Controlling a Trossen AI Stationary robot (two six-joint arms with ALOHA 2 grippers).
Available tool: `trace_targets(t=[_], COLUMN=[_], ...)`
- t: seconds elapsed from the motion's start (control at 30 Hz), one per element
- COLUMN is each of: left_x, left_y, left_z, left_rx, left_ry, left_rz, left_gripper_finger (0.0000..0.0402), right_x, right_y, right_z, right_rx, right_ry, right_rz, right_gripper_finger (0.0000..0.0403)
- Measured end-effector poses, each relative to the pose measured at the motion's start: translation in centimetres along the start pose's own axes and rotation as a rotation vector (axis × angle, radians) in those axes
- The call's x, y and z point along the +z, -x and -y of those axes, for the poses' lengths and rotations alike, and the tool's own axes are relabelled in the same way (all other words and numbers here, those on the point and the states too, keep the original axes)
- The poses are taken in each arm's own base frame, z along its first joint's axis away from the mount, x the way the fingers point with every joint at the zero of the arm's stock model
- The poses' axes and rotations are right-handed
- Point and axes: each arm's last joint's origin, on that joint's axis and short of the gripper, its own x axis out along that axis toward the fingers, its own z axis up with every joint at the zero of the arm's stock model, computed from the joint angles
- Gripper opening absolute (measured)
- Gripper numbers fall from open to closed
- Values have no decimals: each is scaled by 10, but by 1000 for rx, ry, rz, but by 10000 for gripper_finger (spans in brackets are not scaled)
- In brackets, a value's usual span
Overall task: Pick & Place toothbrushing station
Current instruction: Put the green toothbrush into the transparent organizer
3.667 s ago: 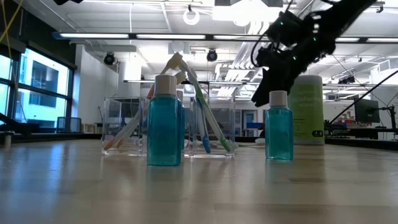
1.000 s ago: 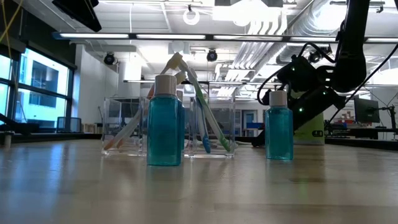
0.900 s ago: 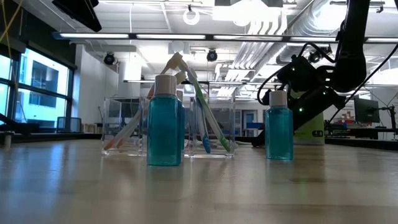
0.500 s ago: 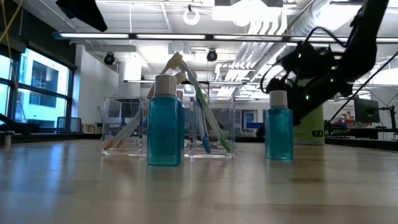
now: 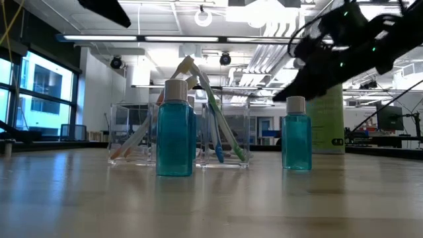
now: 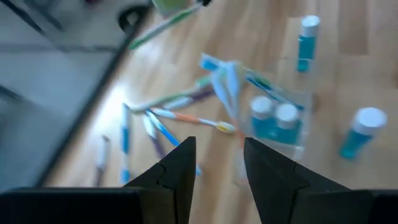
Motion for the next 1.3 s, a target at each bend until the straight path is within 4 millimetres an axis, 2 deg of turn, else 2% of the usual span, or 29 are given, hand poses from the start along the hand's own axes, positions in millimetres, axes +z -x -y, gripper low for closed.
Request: trace_targets(t=[0.2, 0.37, 0.47, 0.73, 1.03, 1.3], left_x=[10, 24, 33, 49, 52, 54], left_y=[2, -4, -13, -57, -84, -86], left_z=[3, 23, 39, 76, 93, 94], left_rx=[121, 231, 300, 443, 506, 473], left_ry=[-196, -382, -477, -778, -920, -897], left_rz=[130, 234, 273, 304, 352, 413], left_gripper_finger=[129, 129, 129, 129, 129, 129], right_x=[18, 33, 38, 44, 42, 42], right_y=[17, 21, 22, 28, 33, 40], right_z=[-16, -30, -39, -61, -77, -89], right_rx=[77, 141, 170, 213, 194, 171], right_ry=[20, 6, 5, 23, 8, -100], right_rz=[118, 173, 187, 207, 215, 241], right_gripper_finger=[14, 14, 13, 13, 13, 13])
